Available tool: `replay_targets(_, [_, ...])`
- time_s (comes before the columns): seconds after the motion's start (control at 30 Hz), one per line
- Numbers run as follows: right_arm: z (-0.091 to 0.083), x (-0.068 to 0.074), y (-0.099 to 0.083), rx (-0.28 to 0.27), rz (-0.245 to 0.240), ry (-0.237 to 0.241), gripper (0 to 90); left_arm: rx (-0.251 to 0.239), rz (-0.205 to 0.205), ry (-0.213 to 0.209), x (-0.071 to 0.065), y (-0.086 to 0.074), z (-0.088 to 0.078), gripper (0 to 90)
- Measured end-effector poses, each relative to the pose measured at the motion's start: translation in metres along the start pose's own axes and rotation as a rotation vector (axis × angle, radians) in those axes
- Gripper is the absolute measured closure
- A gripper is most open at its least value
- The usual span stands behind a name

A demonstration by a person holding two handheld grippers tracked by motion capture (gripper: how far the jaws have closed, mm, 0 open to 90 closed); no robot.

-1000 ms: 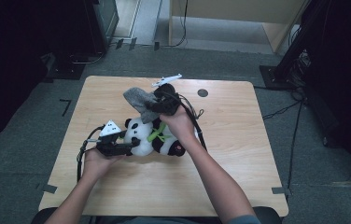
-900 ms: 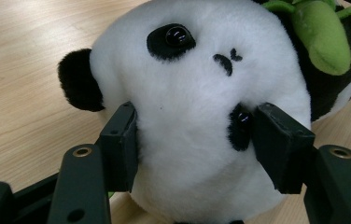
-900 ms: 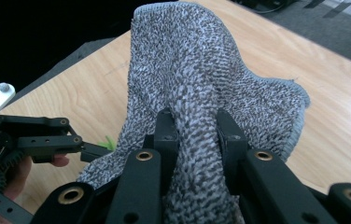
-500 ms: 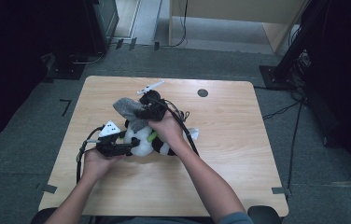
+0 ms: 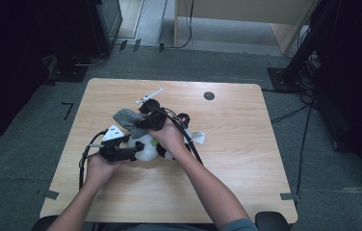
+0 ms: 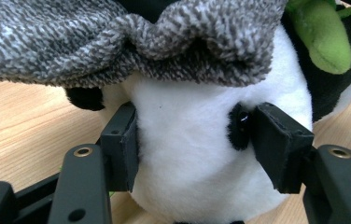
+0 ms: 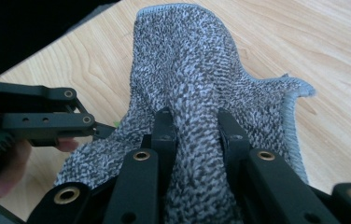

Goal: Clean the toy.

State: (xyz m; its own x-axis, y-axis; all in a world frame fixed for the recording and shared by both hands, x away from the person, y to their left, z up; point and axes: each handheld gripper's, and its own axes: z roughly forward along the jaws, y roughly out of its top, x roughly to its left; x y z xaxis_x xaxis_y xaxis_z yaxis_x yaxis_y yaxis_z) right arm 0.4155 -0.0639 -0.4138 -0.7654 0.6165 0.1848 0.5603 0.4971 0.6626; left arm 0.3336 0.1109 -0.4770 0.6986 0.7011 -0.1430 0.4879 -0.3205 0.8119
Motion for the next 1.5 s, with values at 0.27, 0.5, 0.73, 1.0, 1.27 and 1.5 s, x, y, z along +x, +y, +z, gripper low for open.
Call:
replay_targets(0.27, [0.000, -0.010, -0.003, 0.010, 0.014, -0.003, 75.3, -0.003, -0.020, -0.003, 0.001, 0.001, 0.002, 41.1])
replay_targets(0.5, [-0.007, -0.022, -0.005, 0.025, 0.027, -0.067, 75.4, -0.002, -0.024, -0.006, 0.001, 0.001, 0.003, 41.3])
replay_targets(0.73, [-0.022, -0.042, -0.010, 0.041, 0.052, -0.121, 76.2, -0.001, -0.013, -0.006, 0.000, 0.002, 0.003, 41.3])
replay_targets(1.0, [-0.036, -0.053, -0.011, 0.006, 0.078, -0.155, 76.2, -0.003, -0.011, -0.010, 0.000, 0.002, 0.003, 40.7])
replay_targets(1.27, [-0.054, -0.041, 0.004, -0.072, 0.078, -0.100, 76.6, -0.006, -0.007, -0.003, 0.000, 0.002, 0.003, 37.9])
replay_targets(1.5, [-0.044, -0.012, 0.012, -0.079, 0.027, -0.026, 76.1, -0.003, -0.005, -0.003, 0.000, 0.002, 0.003, 38.2])
